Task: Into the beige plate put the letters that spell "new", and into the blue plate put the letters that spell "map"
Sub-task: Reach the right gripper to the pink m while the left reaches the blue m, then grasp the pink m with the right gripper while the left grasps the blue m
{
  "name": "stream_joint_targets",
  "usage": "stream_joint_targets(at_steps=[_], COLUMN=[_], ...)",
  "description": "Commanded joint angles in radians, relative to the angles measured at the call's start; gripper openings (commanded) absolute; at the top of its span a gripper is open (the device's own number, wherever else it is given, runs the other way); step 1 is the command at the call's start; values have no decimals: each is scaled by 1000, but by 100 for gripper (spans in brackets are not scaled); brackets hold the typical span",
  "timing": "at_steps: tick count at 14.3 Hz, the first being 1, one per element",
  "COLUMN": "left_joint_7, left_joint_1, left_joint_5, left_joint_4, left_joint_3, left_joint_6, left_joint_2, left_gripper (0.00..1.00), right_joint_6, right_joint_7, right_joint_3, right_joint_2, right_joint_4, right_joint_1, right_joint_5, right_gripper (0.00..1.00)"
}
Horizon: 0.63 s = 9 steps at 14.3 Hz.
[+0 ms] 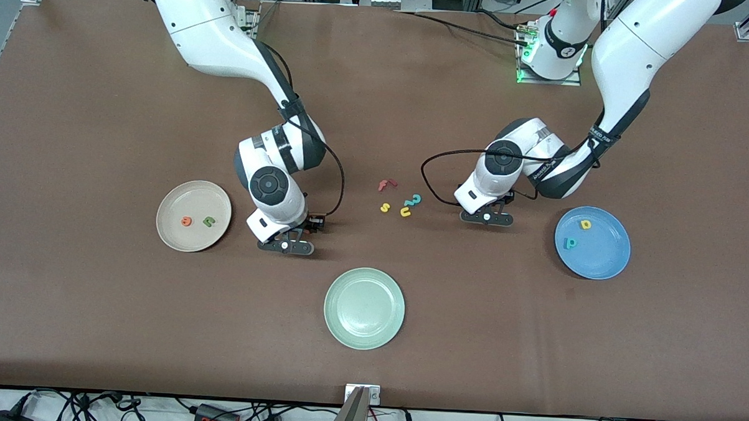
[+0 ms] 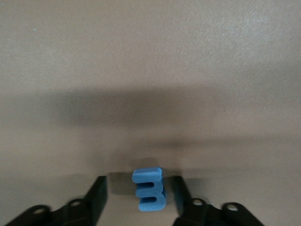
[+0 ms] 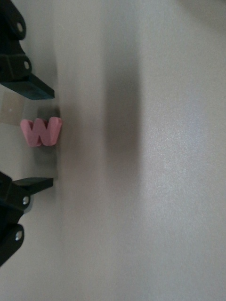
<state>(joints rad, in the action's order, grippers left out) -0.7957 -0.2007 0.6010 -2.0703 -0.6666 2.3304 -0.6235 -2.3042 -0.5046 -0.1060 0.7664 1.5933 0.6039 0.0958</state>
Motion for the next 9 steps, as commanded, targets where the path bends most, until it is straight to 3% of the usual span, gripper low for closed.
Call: stream_joint_targets(at_steps=[1,3,6,9], left_joint_7=[-22,-23,-20,-7], left_joint_1=[-28,-28,-29,-132], left_joint_5=[26,23,22,22], left_joint_4=[4,4,13,60], left_joint_3=[-11,-13,-19,-106], left_joint_6=[1,1,-8,-121], left_joint_2=[-19,-19,-10,18], left_gripper=[31,10,6,6], right_joint_6=[9,14,15,20], right_joint_7=[-11,-11,-6,5], right_joint_3=[-7,-7,-7,-17], right_joint_2=[16,16,14,5], right_joint_4=[-29,-29,-29,-29], right_joint_1=[10,10,8,-3], right_joint_5=[5,2,4,5], right_gripper=[68,49,17,14])
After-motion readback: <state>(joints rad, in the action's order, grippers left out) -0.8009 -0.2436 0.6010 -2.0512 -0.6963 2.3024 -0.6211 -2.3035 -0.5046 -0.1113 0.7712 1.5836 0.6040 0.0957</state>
